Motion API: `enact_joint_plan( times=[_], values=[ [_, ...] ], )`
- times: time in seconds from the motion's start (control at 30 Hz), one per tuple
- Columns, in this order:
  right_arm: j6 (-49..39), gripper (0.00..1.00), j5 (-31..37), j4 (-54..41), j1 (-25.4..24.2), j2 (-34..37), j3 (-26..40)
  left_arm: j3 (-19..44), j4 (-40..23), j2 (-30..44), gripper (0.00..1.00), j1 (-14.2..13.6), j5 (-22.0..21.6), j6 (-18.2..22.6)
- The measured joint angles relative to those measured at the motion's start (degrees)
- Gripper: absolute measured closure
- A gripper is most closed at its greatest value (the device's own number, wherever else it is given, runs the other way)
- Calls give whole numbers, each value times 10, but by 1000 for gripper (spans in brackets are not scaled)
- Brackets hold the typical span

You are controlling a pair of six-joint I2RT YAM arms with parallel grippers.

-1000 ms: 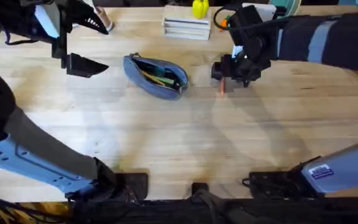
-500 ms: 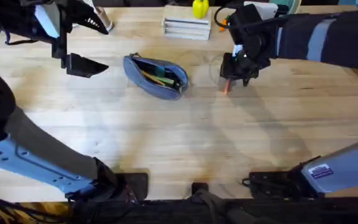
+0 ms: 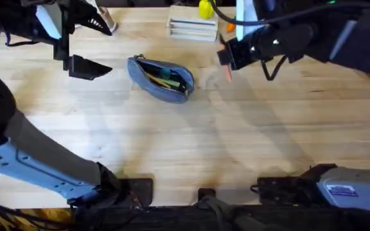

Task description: Unzip the bag, pick up the pens from the table one at a time and place them inside, then zip the bag closed.

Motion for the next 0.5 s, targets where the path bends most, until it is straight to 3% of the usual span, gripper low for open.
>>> enact_joint_plan(
  times=[0.27, 0.5],
  values=[
    [-248, 969, -164, 51, 59, -6, 7, 0, 0, 0, 8, 0, 0, 0],
    [-318, 969, -199, 170, 96, 47, 7, 0, 0, 0, 8, 0, 0, 0]
  ],
)
